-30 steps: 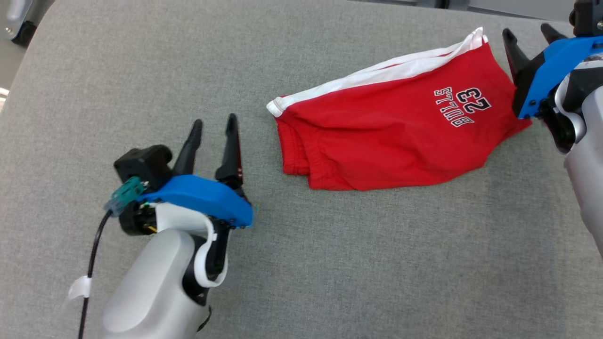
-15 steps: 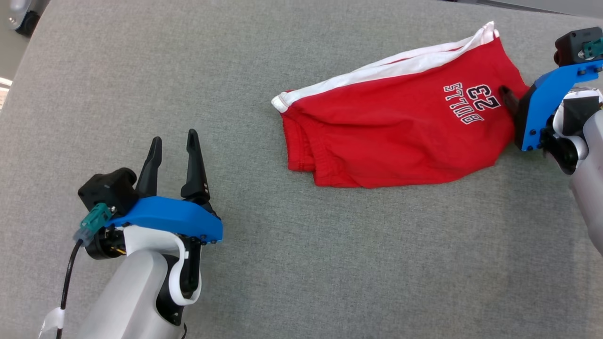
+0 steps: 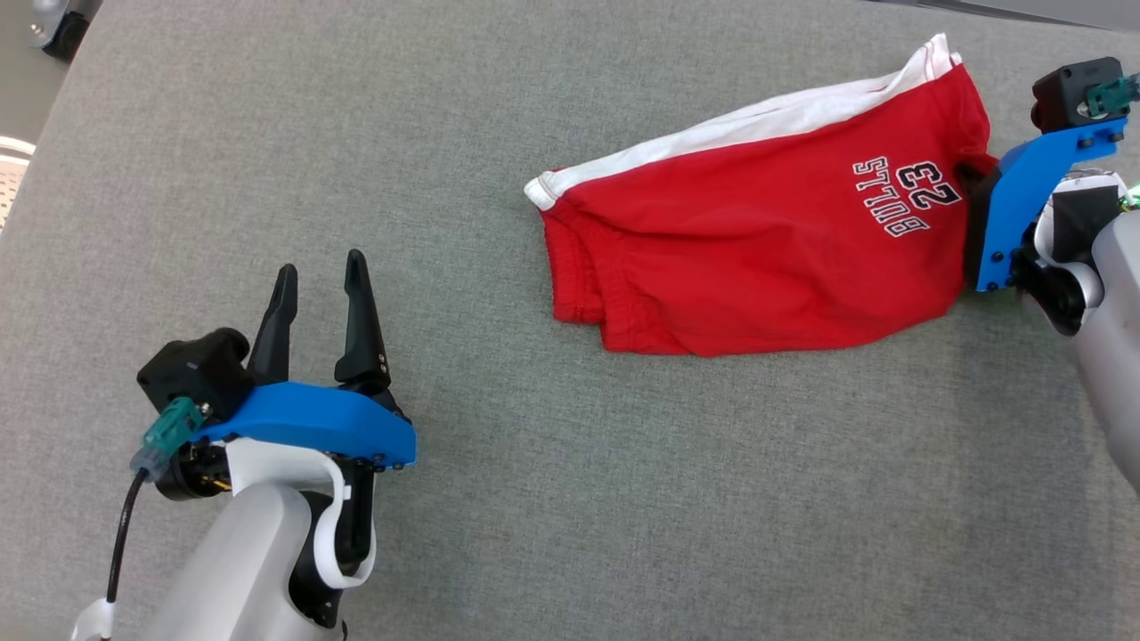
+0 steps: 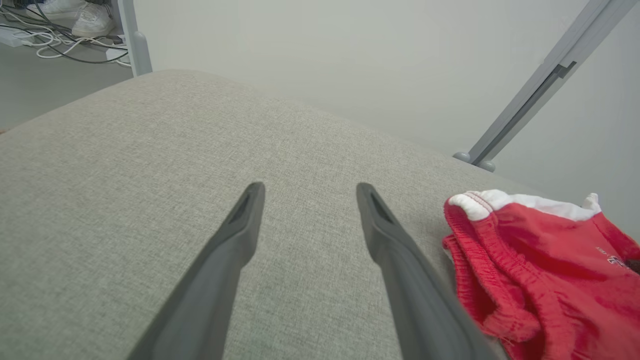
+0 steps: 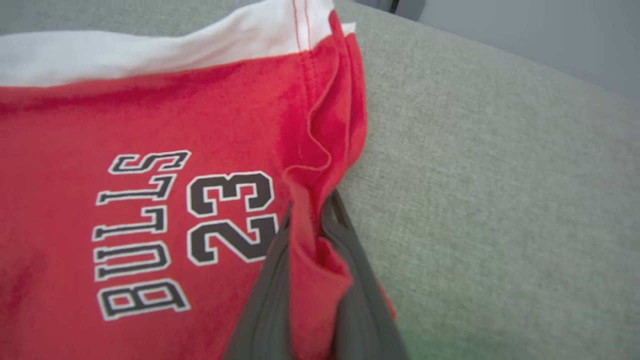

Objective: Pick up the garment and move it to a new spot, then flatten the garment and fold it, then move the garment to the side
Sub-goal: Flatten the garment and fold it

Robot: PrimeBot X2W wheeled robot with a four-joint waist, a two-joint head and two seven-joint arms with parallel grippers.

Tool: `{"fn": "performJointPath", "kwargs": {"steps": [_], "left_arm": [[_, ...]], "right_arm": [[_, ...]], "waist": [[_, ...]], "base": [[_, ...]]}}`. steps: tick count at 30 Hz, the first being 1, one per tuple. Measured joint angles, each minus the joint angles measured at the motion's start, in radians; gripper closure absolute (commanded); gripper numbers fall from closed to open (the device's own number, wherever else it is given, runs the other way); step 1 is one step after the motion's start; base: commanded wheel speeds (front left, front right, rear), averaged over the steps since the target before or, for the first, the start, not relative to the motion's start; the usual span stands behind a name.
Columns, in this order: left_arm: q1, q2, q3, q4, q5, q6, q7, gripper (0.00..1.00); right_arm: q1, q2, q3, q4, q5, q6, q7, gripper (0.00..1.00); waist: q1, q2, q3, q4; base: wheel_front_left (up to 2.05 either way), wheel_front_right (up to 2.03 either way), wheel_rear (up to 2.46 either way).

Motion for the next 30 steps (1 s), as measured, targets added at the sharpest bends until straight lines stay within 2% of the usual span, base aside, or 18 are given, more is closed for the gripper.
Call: {"fn": "performJointPath", "kwargs": {"steps": [8,18,25,30], "left_arm": [[-0.002,0.012,-0.016,0.002,0.016,0.001,0.003,0.00],[0.019,0.024,-0.044,0.000,0.034,0.007,0.012,0.00],[0.051,0.018,-0.070,0.000,0.033,0.010,0.019,0.00],[0.067,0.018,-0.075,-0.006,0.032,0.016,0.022,0.00]], "right_arm": [[0.056,0.028,-0.022,-0.048,0.073,0.000,-0.099,1.00],[0.258,0.061,-0.028,-0.168,0.174,0.000,-0.221,1.00],[0.392,0.071,-0.079,-0.218,0.189,0.000,-0.303,1.00],[0.460,0.086,-0.121,-0.244,0.173,0.000,-0.313,1.00]], "waist": [[0.0001,0.0000,-0.047,-0.028],[-0.0001,0.0000,-0.140,-0.114],[-0.0002,0.0000,-0.213,-0.173],[-0.0003,0.0000,-0.242,-0.203]], "base": [[0.00,0.00,0.00],[0.00,0.00,0.00],[0.00,0.00,0.00],[0.00,0.00,0.00]]}}
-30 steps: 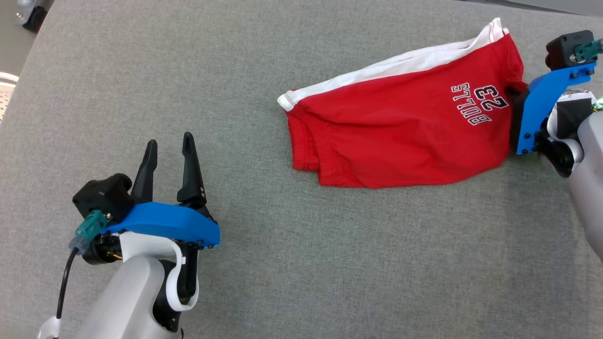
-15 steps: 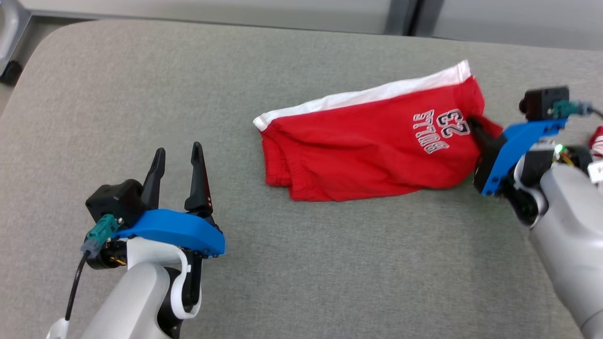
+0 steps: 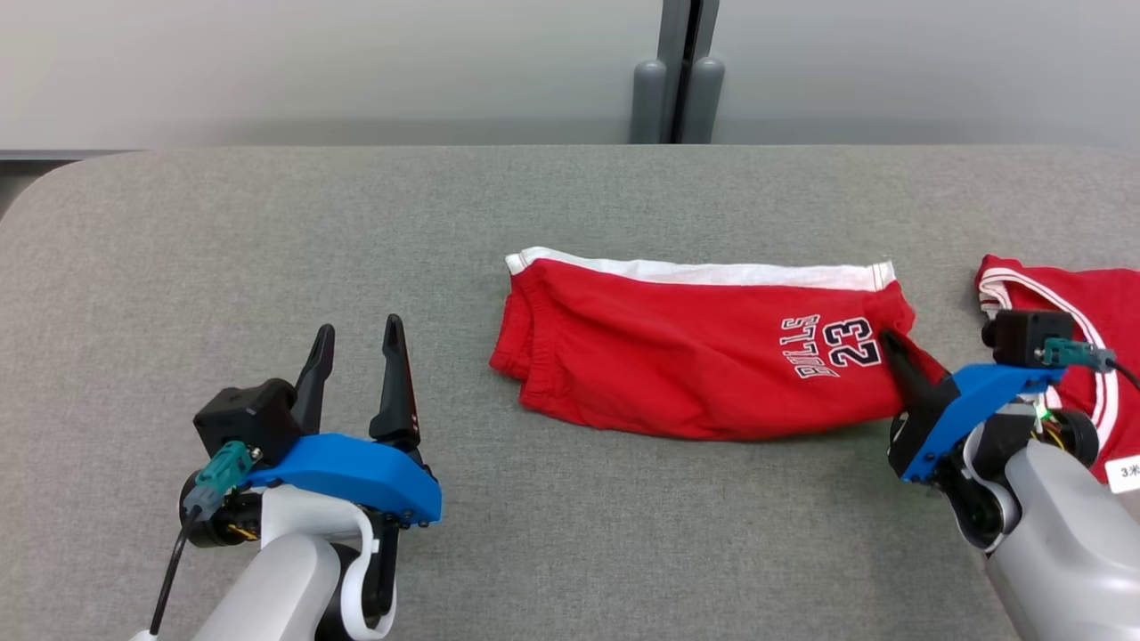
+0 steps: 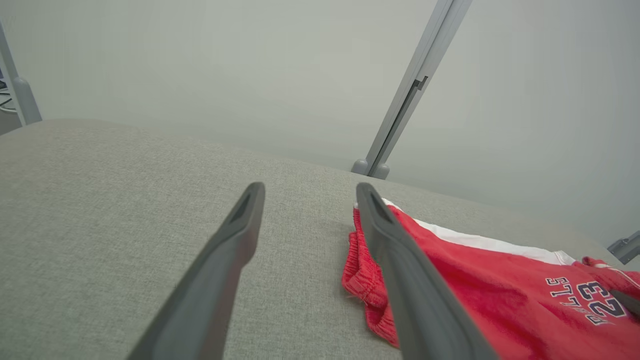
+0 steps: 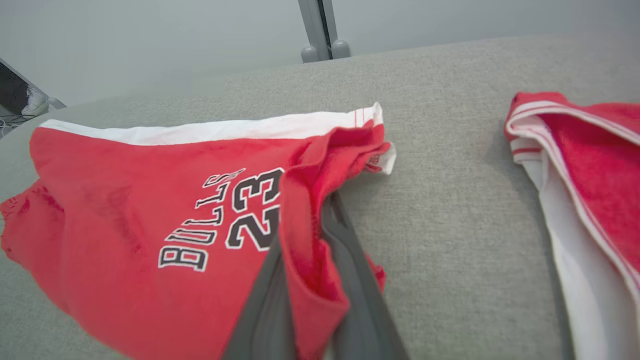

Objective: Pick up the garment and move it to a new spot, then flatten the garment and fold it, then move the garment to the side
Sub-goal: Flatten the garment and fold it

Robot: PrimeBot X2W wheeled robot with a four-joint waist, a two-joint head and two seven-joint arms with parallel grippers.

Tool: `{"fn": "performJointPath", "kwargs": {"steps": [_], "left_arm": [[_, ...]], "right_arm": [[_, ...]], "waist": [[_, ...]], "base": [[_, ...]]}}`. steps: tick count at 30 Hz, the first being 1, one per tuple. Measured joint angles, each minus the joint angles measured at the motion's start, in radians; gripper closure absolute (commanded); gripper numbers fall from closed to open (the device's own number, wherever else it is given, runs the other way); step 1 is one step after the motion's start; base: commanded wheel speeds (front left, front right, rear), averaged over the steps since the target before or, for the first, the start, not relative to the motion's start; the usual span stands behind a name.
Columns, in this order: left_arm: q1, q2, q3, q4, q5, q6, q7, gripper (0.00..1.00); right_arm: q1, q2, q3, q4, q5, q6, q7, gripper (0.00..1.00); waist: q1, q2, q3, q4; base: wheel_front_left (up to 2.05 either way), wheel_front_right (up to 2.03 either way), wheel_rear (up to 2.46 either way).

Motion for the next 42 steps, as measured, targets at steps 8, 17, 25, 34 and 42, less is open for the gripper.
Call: {"fn": "performJointPath", "kwargs": {"steps": [8,17,25,34,42], "left_arm": [[0.001,-0.001,-0.011,-0.008,0.000,0.002,0.005,0.00],[0.002,-0.009,-0.018,0.004,-0.010,-0.004,-0.002,0.00],[0.005,-0.028,-0.021,0.018,-0.023,-0.011,-0.018,0.00],[0.005,-0.047,-0.027,0.038,-0.032,-0.025,-0.039,0.00],[0.004,-0.060,-0.024,0.063,-0.037,-0.033,-0.061,0.00]], "right_arm": [[0.042,0.025,-0.085,0.004,-0.043,0.000,0.013,1.00],[0.006,0.072,-0.107,-0.054,-0.113,0.000,0.039,1.00],[-0.062,0.168,-0.036,-0.131,-0.146,0.000,0.123,1.00],[-0.102,0.205,0.022,-0.078,-0.161,0.000,0.180,1.00],[-0.145,0.219,0.041,0.003,-0.168,0.000,0.147,1.00]], "waist": [[0.0003,0.0001,0.004,0.007],[0.0002,0.0001,-0.018,0.057],[0.0002,0.0001,-0.032,0.124],[0.0003,0.0001,-0.003,0.203],[0.0003,0.0003,0.026,0.228]], "base": [[0.00,0.00,0.00],[0.00,0.00,0.00],[0.00,0.00,0.00],[0.00,0.00,0.00],[0.00,0.00,0.00]]}}
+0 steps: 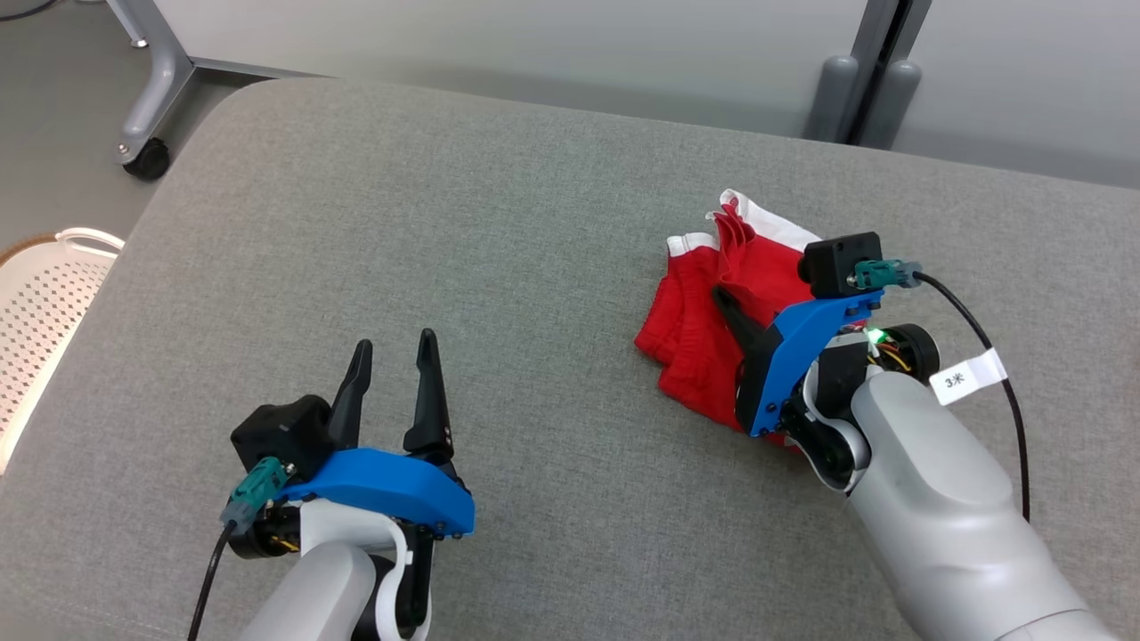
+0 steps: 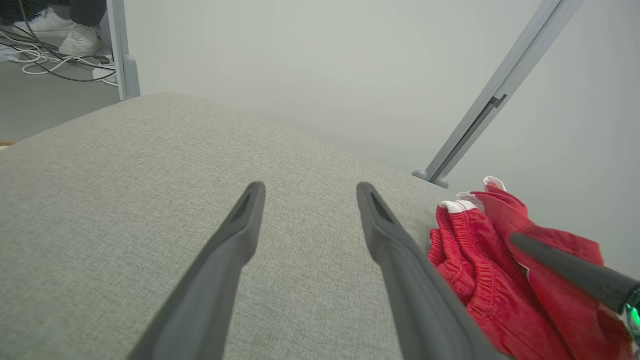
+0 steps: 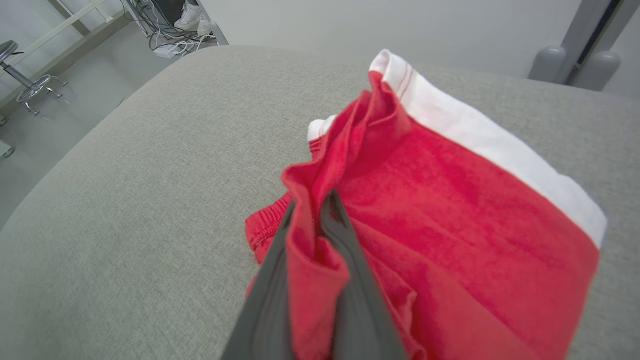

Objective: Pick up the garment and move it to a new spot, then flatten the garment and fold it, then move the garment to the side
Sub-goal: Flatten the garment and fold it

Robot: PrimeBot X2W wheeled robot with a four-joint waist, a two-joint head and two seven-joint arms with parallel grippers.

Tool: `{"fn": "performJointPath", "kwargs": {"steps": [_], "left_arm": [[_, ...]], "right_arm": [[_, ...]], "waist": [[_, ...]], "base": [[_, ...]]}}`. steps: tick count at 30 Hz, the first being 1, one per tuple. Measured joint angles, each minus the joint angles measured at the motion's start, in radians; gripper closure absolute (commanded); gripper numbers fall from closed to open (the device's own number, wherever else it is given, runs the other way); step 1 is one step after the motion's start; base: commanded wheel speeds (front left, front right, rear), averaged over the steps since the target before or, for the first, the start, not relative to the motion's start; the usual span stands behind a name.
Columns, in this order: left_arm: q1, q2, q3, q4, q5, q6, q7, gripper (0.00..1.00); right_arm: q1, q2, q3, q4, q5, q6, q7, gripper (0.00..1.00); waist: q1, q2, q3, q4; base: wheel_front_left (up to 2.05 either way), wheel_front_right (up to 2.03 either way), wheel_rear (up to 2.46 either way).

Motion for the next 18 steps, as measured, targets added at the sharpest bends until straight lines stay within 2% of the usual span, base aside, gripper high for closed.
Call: {"fn": "performJointPath", "kwargs": {"steps": [3,4,5,6,7,13,18], "left_arm": [[-0.004,-0.003,0.000,0.007,-0.005,-0.001,-0.005,0.00],[-0.005,-0.005,0.000,0.010,-0.005,-0.001,-0.005,0.00],[-0.006,-0.006,-0.001,0.013,-0.005,-0.002,-0.005,0.00],[-0.007,-0.007,-0.002,0.016,-0.005,-0.005,-0.005,0.00],[-0.009,-0.007,-0.003,0.019,-0.005,-0.006,-0.005,0.00],[-0.019,-0.004,-0.005,0.026,-0.005,-0.009,-0.008,0.00],[-0.019,0.004,-0.003,0.020,-0.005,-0.002,-0.008,0.00]], "right_arm": [[-0.014,0.007,0.016,0.025,0.002,0.000,-0.020,1.00],[-0.016,0.009,0.025,0.031,0.004,0.000,-0.028,0.85],[-0.016,0.009,0.035,0.032,0.013,0.000,-0.037,0.53],[-0.016,0.011,0.048,0.033,0.022,0.000,-0.044,0.53],[-0.016,0.013,0.063,0.033,0.028,0.000,-0.053,0.00],[-0.016,0.017,0.132,0.002,0.112,0.000,-0.096,0.00],[-0.022,0.007,0.162,-0.018,0.125,0.000,-0.143,0.00]], "waist": [[0.0000,0.0000,0.004,-0.002],[-0.0001,0.0000,0.004,-0.003],[0.0000,0.0000,0.005,-0.004],[0.0000,0.0000,0.005,-0.006],[0.0000,0.0000,0.004,-0.007],[0.0000,0.0000,-0.005,-0.022],[-0.0001,-0.0001,-0.018,-0.043]], "base": [[0.00,0.00,0.00],[0.00,0.00,0.00],[0.00,0.00,0.00],[0.00,0.00,0.00],[0.00,0.00,0.00],[0.00,0.00,0.00],[0.00,0.00,0.00]]}}
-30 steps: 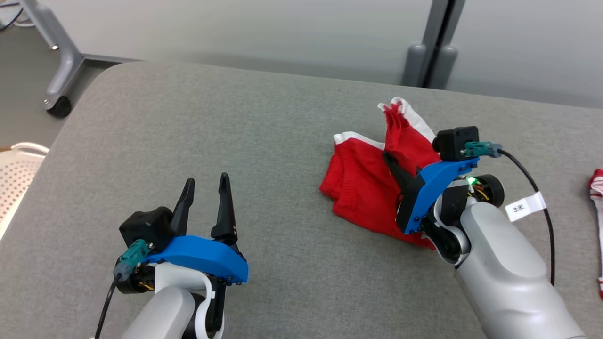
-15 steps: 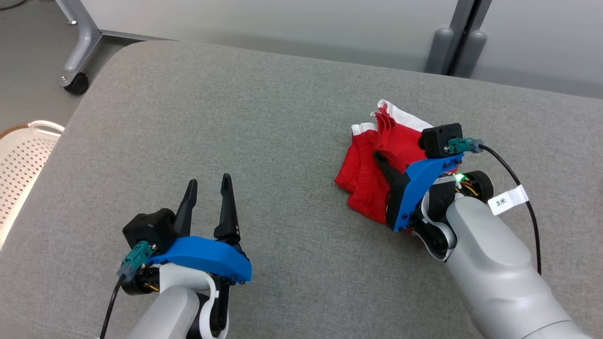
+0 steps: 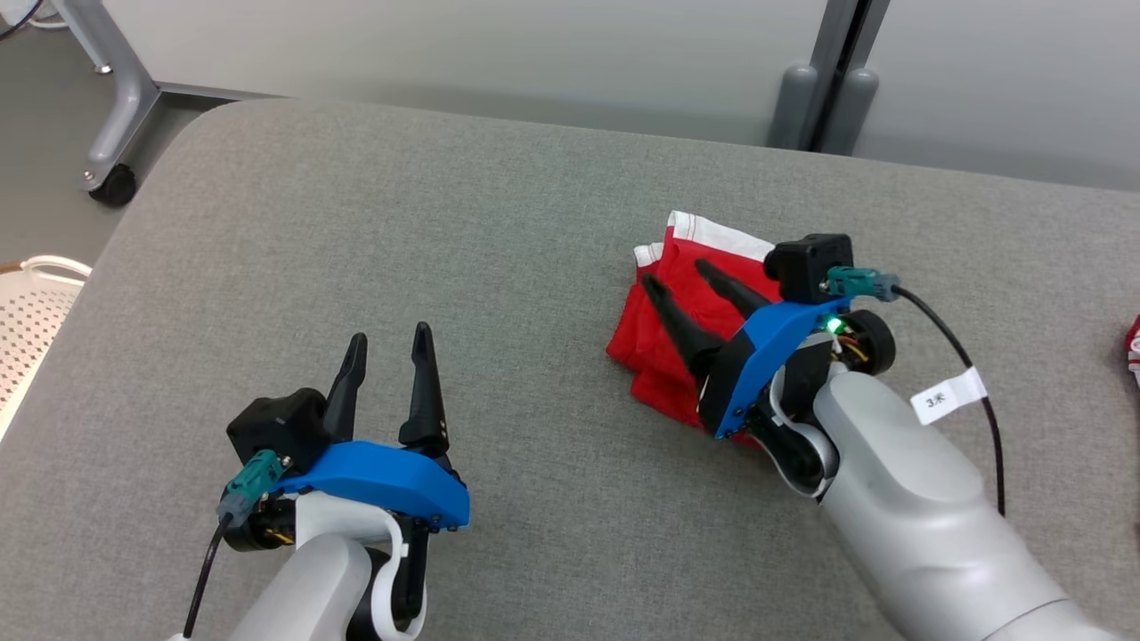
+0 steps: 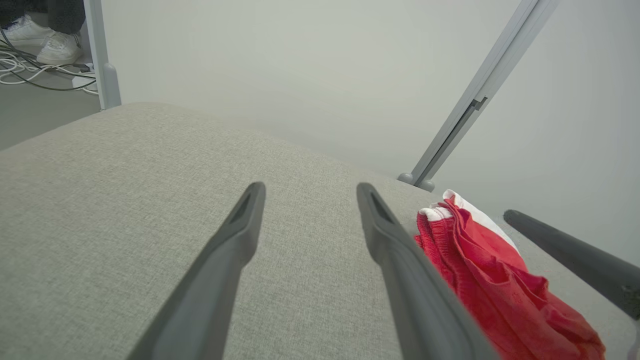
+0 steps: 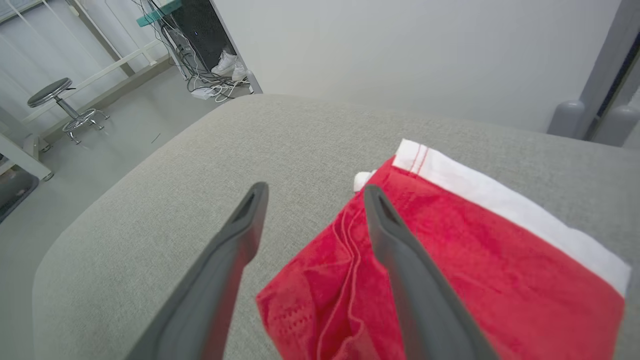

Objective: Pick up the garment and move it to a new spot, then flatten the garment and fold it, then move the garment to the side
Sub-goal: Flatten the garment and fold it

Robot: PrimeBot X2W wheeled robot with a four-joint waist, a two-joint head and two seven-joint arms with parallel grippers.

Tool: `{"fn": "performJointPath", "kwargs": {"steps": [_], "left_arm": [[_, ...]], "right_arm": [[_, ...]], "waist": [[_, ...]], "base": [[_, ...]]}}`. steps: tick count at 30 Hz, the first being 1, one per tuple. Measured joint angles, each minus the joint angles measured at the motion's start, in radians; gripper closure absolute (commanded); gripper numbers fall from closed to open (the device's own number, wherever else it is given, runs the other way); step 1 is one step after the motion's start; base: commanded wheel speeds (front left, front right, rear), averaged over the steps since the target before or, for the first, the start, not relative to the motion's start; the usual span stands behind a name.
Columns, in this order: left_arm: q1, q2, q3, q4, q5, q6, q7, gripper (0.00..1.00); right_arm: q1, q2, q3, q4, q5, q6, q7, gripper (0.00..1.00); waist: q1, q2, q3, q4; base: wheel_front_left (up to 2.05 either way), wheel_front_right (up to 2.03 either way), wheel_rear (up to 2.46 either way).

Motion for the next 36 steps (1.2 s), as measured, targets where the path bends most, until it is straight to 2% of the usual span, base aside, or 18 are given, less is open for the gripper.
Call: {"fn": "performJointPath", "kwargs": {"steps": [6,15,16,17,18,19,21,36], "left_arm": [[0.002,0.013,0.002,-0.017,0.000,0.012,0.003,0.00],[0.008,0.026,0.006,-0.047,0.002,0.025,0.006,0.00],[0.008,0.028,0.009,-0.050,0.002,0.029,0.006,0.00],[0.008,0.031,0.011,-0.053,0.003,0.029,0.007,0.00],[0.008,0.033,0.014,-0.056,0.003,0.030,0.007,0.00],[0.008,0.036,0.017,-0.059,0.003,0.031,0.007,0.00],[0.008,0.039,0.018,-0.065,0.003,0.033,0.007,0.00],[0.009,0.034,0.021,-0.070,-0.002,0.038,-0.005,0.00]], "right_arm": [[-0.012,-0.054,-0.031,-0.005,-0.003,0.000,-0.061,0.00],[-0.008,-0.131,-0.071,0.041,-0.076,0.000,-0.105,0.00],[-0.004,-0.134,-0.071,0.050,-0.083,0.000,-0.104,0.34],[0.002,-0.137,-0.067,0.055,-0.090,0.000,-0.104,0.56],[0.010,-0.137,-0.062,0.060,-0.095,0.000,-0.101,0.71],[0.018,-0.135,-0.054,0.066,-0.102,0.000,-0.097,0.76],[0.033,-0.129,-0.035,0.074,-0.106,0.000,-0.090,1.00],[0.073,-0.031,0.151,0.080,-0.081,0.000,-0.048,1.00]], "waist": [[0.0000,0.0000,-0.014,-0.024],[0.0000,0.0000,-0.015,-0.027],[0.0000,-0.0002,-0.014,-0.024],[0.0000,-0.0001,-0.012,-0.021],[-0.0001,-0.0001,-0.010,-0.018],[0.0000,-0.0002,-0.008,-0.014],[0.0000,-0.0001,-0.004,-0.003],[0.0000,-0.0001,0.020,0.075]], "base": [[0.00,0.00,0.00],[0.00,0.00,0.00],[0.00,0.00,0.00],[0.00,0.00,0.00],[0.00,0.00,0.00],[0.00,0.00,0.00],[0.00,0.00,0.00],[0.00,0.00,0.00]]}}
